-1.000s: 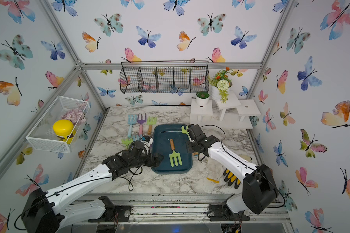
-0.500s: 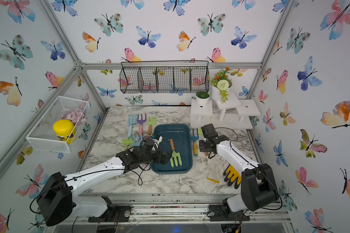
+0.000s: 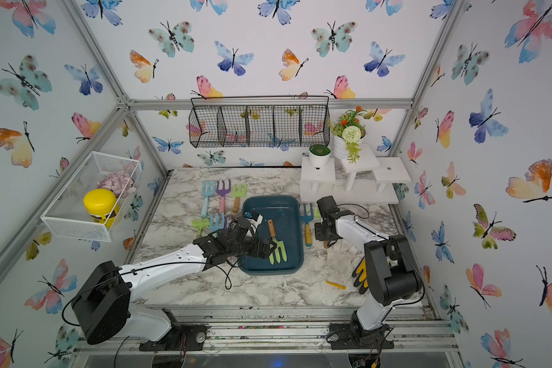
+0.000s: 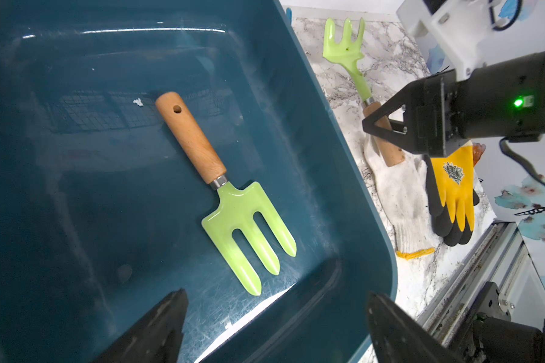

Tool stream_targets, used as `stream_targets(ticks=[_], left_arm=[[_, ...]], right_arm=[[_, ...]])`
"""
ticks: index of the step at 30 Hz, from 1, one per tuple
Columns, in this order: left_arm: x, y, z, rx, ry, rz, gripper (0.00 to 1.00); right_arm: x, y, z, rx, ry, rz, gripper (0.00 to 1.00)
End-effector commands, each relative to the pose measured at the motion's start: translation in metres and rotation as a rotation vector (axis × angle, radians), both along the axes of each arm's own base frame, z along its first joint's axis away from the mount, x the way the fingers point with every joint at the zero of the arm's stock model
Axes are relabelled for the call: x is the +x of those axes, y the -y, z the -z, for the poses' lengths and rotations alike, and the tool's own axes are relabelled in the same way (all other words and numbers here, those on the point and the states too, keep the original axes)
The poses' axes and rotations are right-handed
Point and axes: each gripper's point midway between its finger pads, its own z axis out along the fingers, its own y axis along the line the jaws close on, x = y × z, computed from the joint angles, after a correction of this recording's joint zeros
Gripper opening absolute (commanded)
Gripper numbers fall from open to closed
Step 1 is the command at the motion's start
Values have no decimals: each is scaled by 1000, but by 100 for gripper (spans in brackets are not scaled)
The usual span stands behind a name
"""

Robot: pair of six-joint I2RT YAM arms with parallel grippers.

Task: Take the hand rake out of the storage box
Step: Place the rake at the center of the board.

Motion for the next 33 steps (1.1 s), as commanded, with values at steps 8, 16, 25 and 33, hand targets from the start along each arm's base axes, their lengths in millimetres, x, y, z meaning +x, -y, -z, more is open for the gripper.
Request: stream_targets(ticks=[8, 16, 25, 33], left_arm=[[-6, 0, 5, -2, -1, 30, 94], [-10, -5, 7, 0, -3, 23, 94], [-12, -8, 7, 5, -4, 20, 94], [-13, -10, 7, 5, -6, 15, 94]], right_arm=[[24, -8, 6, 41, 13, -6, 6], [30, -5, 19, 43, -8, 2, 6], [30, 1, 32, 33, -25, 8, 10], [29, 15, 33, 27, -24, 28, 13]])
